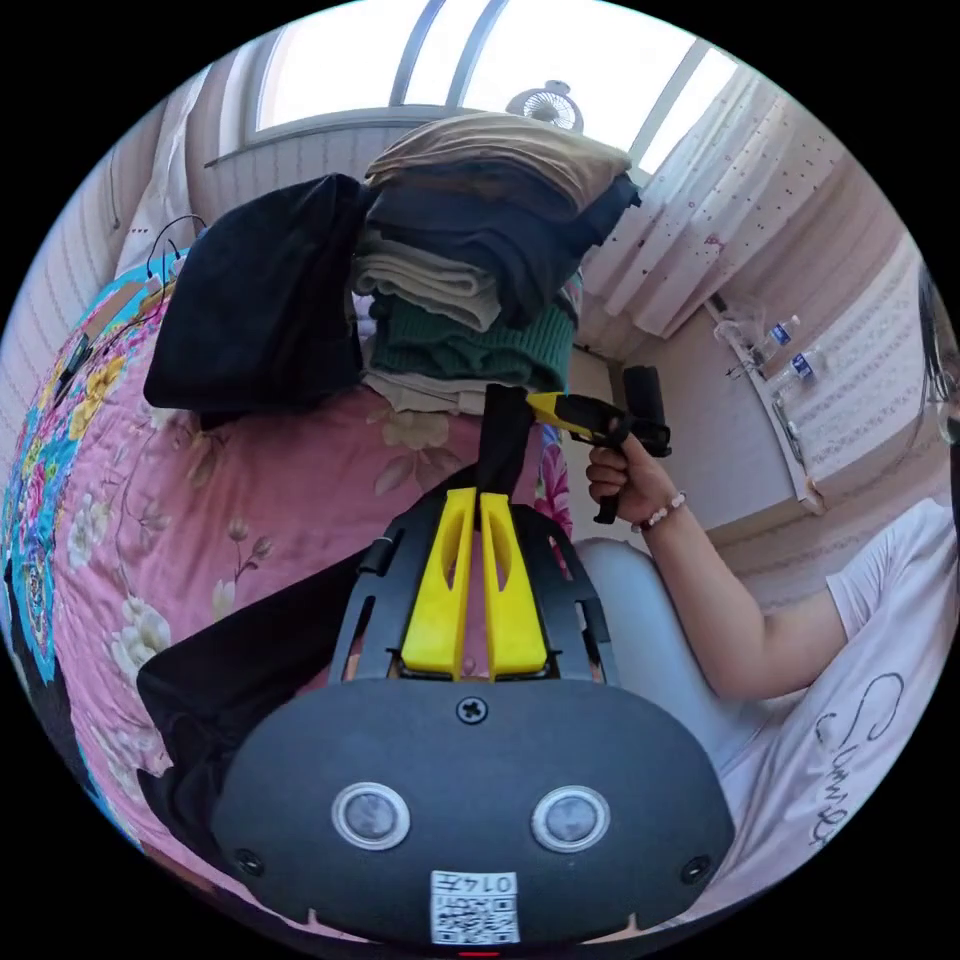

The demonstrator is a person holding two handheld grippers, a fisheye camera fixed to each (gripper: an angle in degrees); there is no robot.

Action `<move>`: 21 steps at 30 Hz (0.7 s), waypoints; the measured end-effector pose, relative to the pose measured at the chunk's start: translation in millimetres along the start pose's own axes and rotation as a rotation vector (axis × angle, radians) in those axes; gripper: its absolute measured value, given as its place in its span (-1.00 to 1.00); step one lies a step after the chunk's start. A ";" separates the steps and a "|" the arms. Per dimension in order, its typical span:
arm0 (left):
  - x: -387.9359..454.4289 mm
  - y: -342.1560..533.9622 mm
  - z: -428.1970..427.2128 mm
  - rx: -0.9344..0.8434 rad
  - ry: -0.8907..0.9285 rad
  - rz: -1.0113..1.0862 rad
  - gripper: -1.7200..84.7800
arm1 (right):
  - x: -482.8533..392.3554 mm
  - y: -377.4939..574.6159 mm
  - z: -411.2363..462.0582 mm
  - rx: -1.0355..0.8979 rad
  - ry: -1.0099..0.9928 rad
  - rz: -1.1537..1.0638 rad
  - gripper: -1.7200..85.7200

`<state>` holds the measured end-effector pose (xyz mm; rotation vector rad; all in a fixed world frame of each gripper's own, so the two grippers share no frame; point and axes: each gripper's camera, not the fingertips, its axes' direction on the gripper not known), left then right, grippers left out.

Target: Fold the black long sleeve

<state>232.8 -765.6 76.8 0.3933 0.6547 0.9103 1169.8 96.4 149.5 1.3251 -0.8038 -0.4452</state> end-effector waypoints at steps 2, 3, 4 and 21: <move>14.4 1.4 -6.5 0.011 -0.104 0.024 -0.98 | 3.2 -5.6 -2.7 -0.001 -0.032 -0.048 -0.96; 15.9 1.2 -9.3 0.022 -0.121 0.017 -0.98 | 5.1 -6.8 -2.6 -0.006 -0.053 -0.054 -0.96; 17.0 0.3 -16.1 0.049 -0.132 -0.002 -0.98 | 10.2 -8.8 -1.9 -0.016 -0.082 -0.054 -0.96; 9.5 -36.8 16.5 -0.061 -0.093 -0.155 -0.98 | 57.6 -31.1 51.7 -0.251 0.092 -0.009 -0.82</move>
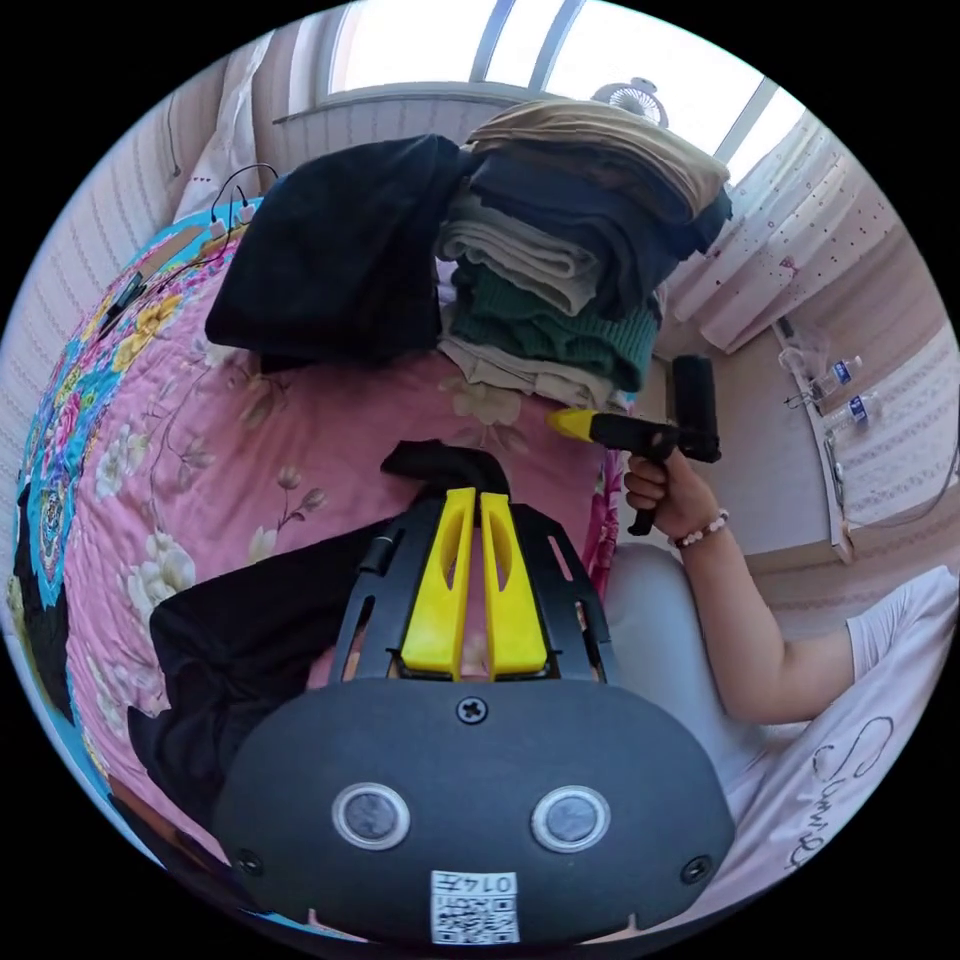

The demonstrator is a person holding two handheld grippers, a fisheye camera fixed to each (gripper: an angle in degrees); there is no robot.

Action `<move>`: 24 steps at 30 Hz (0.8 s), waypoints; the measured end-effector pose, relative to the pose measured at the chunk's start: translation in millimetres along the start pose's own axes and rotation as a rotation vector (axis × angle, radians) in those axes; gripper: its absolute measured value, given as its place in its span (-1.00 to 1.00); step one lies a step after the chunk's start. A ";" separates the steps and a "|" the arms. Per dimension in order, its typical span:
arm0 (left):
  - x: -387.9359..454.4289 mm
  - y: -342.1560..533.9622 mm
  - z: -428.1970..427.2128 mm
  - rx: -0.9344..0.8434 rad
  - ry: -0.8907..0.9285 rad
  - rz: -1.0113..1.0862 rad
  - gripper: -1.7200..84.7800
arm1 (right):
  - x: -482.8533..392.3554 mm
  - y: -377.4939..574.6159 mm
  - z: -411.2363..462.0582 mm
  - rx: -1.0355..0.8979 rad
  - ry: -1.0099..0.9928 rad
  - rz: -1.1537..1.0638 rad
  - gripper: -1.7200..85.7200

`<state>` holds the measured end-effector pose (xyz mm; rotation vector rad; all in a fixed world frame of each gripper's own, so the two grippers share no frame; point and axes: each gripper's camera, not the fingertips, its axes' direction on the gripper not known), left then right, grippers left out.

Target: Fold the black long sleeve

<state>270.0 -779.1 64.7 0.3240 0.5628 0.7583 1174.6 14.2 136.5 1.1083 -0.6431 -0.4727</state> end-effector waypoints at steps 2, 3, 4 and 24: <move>10.7 1.0 -0.1 -0.002 0.014 0.029 -0.98 | 7.1 -4.7 15.9 -0.086 0.076 0.047 -0.78; 13.0 1.2 -0.7 -0.002 0.017 0.033 -0.98 | 8.8 -5.9 19.7 -0.101 0.078 0.056 -0.78; 17.2 1.6 -2.2 -0.006 0.029 0.042 -0.98 | 10.9 -8.1 27.2 -0.127 0.058 0.057 -0.78; 12.8 83.5 -17.3 -0.023 -0.173 -0.110 -0.90 | 7.6 -29.6 91.1 -0.414 -0.114 -0.040 -0.83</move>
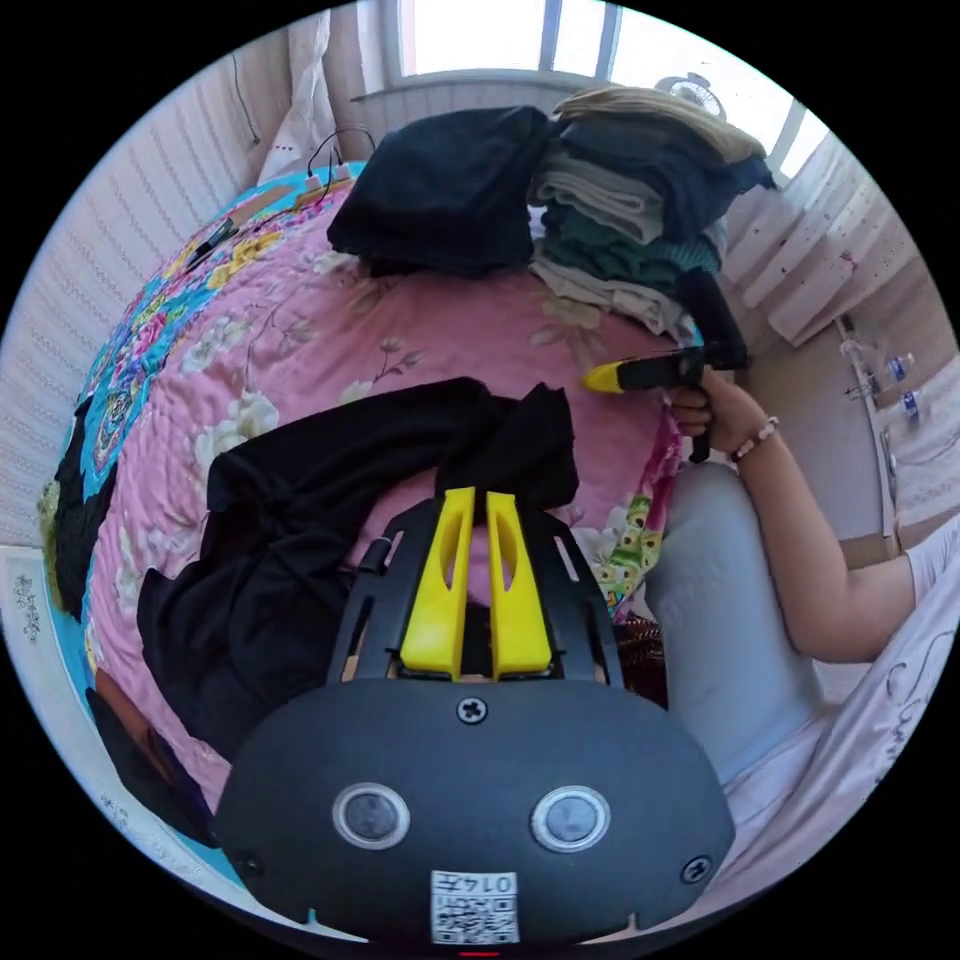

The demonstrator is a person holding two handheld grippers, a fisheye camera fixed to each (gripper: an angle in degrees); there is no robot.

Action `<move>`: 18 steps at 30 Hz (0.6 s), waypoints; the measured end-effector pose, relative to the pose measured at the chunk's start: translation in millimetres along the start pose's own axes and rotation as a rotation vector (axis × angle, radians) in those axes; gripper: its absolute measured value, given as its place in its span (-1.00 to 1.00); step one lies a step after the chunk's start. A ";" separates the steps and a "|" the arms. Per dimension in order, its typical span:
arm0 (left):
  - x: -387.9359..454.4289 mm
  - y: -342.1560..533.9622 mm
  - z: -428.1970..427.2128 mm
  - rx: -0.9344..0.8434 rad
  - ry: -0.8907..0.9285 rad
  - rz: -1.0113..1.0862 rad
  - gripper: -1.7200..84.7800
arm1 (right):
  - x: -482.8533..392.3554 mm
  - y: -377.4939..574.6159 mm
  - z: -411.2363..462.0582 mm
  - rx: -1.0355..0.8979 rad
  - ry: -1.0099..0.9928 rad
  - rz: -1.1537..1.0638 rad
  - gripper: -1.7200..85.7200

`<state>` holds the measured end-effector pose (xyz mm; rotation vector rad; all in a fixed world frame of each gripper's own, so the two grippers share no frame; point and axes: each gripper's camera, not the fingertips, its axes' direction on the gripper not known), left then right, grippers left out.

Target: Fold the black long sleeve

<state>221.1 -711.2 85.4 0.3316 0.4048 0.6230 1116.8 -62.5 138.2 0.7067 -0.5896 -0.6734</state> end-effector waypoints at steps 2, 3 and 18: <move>10.7 -3.9 -4.4 0.041 0.007 0.053 -0.83 | -1.0 -4.7 7.8 -0.049 0.028 0.016 -0.77; 13.7 -5.2 -3.5 0.049 -0.001 0.064 -0.82 | -1.3 -5.3 9.2 -0.058 0.031 0.018 -0.77; 3.3 -34.0 -6.2 0.170 0.126 0.041 -0.98 | -21.9 19.8 -61.6 0.178 -0.047 -0.047 -0.95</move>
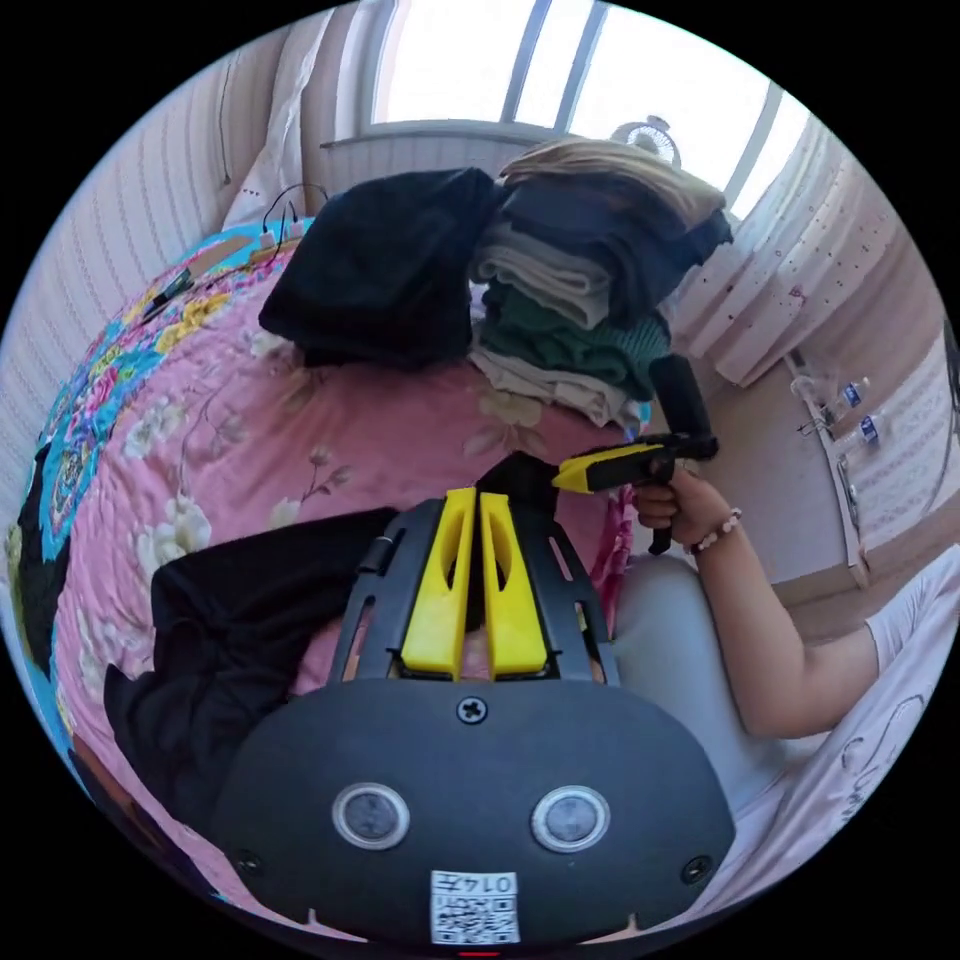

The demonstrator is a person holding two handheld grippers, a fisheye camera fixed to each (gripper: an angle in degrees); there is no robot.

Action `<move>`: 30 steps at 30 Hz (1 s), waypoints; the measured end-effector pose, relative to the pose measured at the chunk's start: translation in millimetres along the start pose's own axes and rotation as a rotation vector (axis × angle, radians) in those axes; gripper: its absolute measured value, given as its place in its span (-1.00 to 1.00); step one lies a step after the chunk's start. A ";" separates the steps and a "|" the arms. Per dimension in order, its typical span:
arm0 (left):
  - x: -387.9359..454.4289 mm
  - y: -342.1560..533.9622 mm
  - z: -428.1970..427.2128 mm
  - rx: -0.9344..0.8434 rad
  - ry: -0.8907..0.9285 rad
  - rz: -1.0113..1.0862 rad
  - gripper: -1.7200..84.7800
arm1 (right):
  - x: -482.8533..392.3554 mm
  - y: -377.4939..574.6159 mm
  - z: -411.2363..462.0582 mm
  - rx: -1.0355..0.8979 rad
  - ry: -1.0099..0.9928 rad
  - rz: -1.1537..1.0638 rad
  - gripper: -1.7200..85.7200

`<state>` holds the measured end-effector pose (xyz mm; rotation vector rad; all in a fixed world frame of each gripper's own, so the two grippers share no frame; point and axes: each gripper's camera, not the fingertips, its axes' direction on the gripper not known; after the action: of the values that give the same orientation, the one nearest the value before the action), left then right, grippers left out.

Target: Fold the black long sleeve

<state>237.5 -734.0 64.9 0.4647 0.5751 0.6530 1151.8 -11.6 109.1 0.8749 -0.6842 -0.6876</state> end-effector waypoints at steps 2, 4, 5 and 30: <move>4.1 -26.5 -10.4 0.046 0.039 0.067 -0.98 | -4.2 12.4 -32.4 0.189 -0.104 -0.041 -0.95; 10.0 -47.6 -11.3 0.062 0.045 0.116 -0.98 | -8.6 21.3 -51.1 0.288 -0.162 -0.079 -0.95; 16.1 -60.3 -10.3 0.074 0.057 0.153 -0.98 | -12.6 27.0 -61.8 0.342 -0.177 -0.102 -0.95; -25.8 -38.0 -5.3 -0.149 -0.022 0.408 -0.88 | -85.3 9.2 -33.3 0.244 0.254 0.196 -0.95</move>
<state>233.6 -777.0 48.4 0.4525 0.4086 1.0711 1129.0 72.9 80.4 1.0813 -0.6220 -0.3136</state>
